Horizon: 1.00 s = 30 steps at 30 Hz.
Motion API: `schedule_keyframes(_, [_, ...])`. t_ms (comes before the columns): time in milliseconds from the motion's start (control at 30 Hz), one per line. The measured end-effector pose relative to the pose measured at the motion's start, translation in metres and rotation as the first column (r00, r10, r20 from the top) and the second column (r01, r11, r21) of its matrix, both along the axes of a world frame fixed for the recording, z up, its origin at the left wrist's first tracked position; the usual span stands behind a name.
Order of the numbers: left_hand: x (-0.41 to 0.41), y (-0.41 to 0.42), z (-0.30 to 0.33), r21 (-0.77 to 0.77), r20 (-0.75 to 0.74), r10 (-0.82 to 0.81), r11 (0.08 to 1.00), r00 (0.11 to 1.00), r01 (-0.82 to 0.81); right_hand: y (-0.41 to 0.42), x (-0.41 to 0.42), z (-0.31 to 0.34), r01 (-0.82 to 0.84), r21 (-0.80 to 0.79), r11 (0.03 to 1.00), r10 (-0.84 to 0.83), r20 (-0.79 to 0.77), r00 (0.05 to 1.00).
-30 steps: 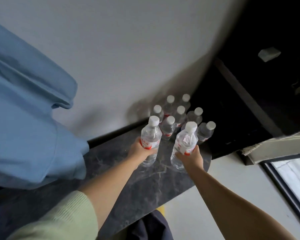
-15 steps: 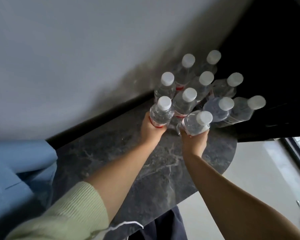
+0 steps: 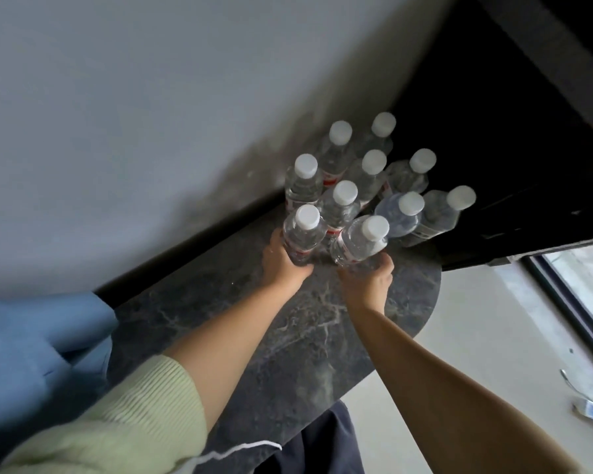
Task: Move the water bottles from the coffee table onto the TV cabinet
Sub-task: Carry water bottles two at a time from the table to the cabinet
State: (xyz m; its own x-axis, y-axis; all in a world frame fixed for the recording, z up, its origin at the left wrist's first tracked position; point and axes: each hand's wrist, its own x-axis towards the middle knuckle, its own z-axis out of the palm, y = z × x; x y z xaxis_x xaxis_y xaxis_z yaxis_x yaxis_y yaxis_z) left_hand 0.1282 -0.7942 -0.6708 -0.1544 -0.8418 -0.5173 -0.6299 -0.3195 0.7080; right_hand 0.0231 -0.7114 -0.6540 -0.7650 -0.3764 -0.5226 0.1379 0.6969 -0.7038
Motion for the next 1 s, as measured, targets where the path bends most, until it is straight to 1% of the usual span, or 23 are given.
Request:
schedule_keyframes(100, [0.012, 0.009, 0.031, 0.039, 0.115, -0.106, 0.994, 0.988, 0.102, 0.019, 0.004, 0.028, -0.046, 0.046, 0.998, 0.045, 0.017, 0.999])
schedule_keyframes(200, [0.019, 0.006, 0.073, 0.036, 0.156, -0.190, 0.982, 0.969, 0.187, 0.026, 0.000, 0.064, -0.096, 0.048, 0.994, 0.096, 0.001, 0.995])
schedule_keyframes(267, [0.022, 0.006, 0.106, -0.012, 0.163, -0.231, 0.972, 0.959, 0.236, 0.031, -0.002, 0.091, -0.186, 0.083, 0.979, 0.188, -0.021, 0.982])
schedule_keyframes(333, [0.023, 0.007, 0.133, -0.057, 0.197, -0.275, 0.955, 0.941, 0.291, 0.033, -0.005, 0.115, -0.327, 0.142, 0.934, 0.337, -0.051, 0.940])
schedule_keyframes(400, [0.025, 0.014, 0.161, -0.092, 0.238, -0.324, 0.931, 0.916, 0.354, 0.035, -0.008, 0.143, -0.503, 0.240, 0.830, 0.534, -0.089, 0.841])
schedule_keyframes(467, [0.024, 0.021, 0.183, -0.125, 0.304, -0.397, 0.885, 0.866, 0.449, 0.034, -0.009, 0.168, -0.635, 0.382, 0.672, 0.711, -0.093, 0.697])
schedule_keyframes(500, [0.025, 0.026, 0.191, -0.133, 0.342, -0.435, 0.855, 0.833, 0.501, 0.035, -0.008, 0.177, -0.674, 0.443, 0.592, 0.775, -0.081, 0.627])
schedule_keyframes(567, [0.028, 0.037, 0.203, -0.141, 0.385, -0.481, 0.812, 0.787, 0.566, 0.036, -0.004, 0.194, -0.712, 0.535, 0.455, 0.858, -0.049, 0.511])
schedule_keyframes(600, [0.030, 0.042, 0.206, -0.134, 0.383, -0.486, 0.812, 0.785, 0.568, 0.037, -0.001, 0.198, -0.717, 0.569, 0.403, 0.883, -0.035, 0.468])
schedule_keyframes(733, [0.035, 0.051, 0.231, -0.156, 0.349, -0.466, 0.826, 0.813, 0.541, 0.031, 0.007, 0.232, -0.684, 0.688, 0.242, 0.961, -0.072, 0.268])
schedule_keyframes(800, [0.039, 0.049, 0.250, -0.198, 0.326, -0.451, 0.827, 0.831, 0.527, 0.025, 0.011, 0.252, -0.664, 0.717, 0.212, 0.976, -0.120, 0.182])
schedule_keyframes(867, [0.043, 0.044, 0.270, -0.230, 0.314, -0.437, 0.826, 0.843, 0.514, 0.015, 0.010, 0.271, -0.649, 0.733, 0.204, 0.979, -0.159, 0.129])
schedule_keyframes(933, [0.048, 0.037, 0.289, -0.244, 0.346, -0.411, 0.829, 0.843, 0.504, 0.004, 0.007, 0.286, -0.639, 0.741, 0.205, 0.977, -0.197, 0.085])
schedule_keyframes(1000, [0.054, 0.034, 0.309, -0.264, 0.409, -0.368, 0.828, 0.835, 0.495, -0.003, 0.006, 0.300, -0.639, 0.742, 0.200, 0.972, -0.234, 0.032])
